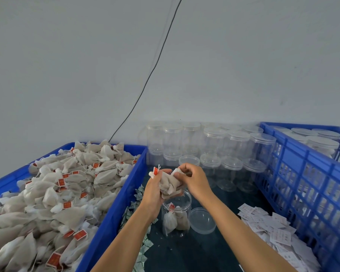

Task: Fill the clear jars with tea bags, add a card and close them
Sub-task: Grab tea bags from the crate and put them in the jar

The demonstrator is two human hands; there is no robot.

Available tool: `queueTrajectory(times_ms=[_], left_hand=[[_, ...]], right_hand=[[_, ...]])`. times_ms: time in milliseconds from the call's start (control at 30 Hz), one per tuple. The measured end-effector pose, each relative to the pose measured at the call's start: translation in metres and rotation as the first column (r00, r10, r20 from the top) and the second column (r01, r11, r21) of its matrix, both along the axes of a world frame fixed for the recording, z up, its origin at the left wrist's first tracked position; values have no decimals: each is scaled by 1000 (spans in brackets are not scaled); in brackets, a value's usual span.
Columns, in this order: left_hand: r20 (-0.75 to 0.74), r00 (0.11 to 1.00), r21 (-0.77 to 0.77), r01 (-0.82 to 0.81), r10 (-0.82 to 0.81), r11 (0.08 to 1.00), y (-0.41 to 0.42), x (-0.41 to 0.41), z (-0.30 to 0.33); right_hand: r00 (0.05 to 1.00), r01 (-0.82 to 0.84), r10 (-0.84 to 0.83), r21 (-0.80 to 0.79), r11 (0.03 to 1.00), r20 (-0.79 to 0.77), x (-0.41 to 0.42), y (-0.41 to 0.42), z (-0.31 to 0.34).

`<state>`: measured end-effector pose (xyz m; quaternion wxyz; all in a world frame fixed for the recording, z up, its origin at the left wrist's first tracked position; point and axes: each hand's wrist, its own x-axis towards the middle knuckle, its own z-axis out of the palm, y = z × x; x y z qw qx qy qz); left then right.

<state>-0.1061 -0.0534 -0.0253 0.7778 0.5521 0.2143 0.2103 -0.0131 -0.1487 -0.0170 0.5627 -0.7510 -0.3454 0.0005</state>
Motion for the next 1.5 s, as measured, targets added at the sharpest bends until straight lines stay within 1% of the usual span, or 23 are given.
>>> queueTrajectory(times_ms=[67,233,367,467,567,600,633,700,733,833,900,933,967,1000,1033,1067,1133,1167,1233,1300,1400,1433,1500], left_hand=[[2,1000,31,-6,6,999,1,2,1],[17,1000,171,19,-22,985,0,1,3],[43,999,361,15,-33,933,-2,2,0],[-52,999,458,28,-4,888,-1,13,-2],[-137,991,354,47,2,934,2,23,-7],[-129,992,302,23,17,953,3,22,-6],[-91,995,318,-17,48,948,3,20,-5],[-54,992,411,-83,115,908,2,13,-5],[-6,995,436,-91,104,895,2,10,-5],[76,991,392,-135,115,910,6,8,-1],[91,994,393,-86,54,915,9,7,-1],[105,994,378,-58,20,924,10,6,0],[124,992,354,-27,-18,935,11,5,0],[138,989,332,3,-52,943,12,5,-1],[133,988,349,22,-72,937,12,7,-3],[136,986,380,35,-94,924,11,7,-4],[122,988,436,30,-93,899,7,11,-5],[99,993,456,16,-68,890,4,12,-4],[25,999,509,11,-27,861,1,17,-7],[-9,1000,569,13,-10,822,0,20,-11],[37,992,604,75,-122,794,-2,19,-14],[21,989,645,99,-146,758,-1,19,-14],[-16,992,706,98,-124,701,3,21,-13]], right_hand=[[999,31,-32,41,999,34,1,0,2],[999,48,-50,102,994,16,3,-6,10],[1000,2,-3,108,994,13,0,-7,10],[999,-16,26,183,983,-48,-2,-7,9],[995,-6,28,232,973,-93,-1,-8,8],[995,-6,29,229,973,-98,-1,-9,8],[994,-6,30,219,976,-103,0,-10,8],[995,-8,26,180,984,-100,2,-11,6],[996,-10,23,152,988,-85,2,-11,4],[1000,-31,31,47,998,-6,3,-10,-1],[996,-37,44,-93,995,73,3,-11,-4],[990,-15,43,-204,979,135,3,-11,-6],[975,37,31,-303,952,218,2,-11,-8],[956,99,4,-338,936,293,1,-10,-8],[944,136,-32,-299,945,329,-1,-9,-7],[949,118,-51,-199,973,312,-4,-8,-5],[981,-44,41,8,999,189,-12,-7,5],[979,-129,123,28,991,162,-15,-6,10],[961,-190,201,-79,979,188,-19,-4,14],[961,-149,177,-141,979,212,-19,-2,15],[969,-71,96,-117,991,228,-16,-1,14],[972,-45,66,-100,994,224,-15,-1,11],[985,0,12,-70,998,174,-11,-3,6]])
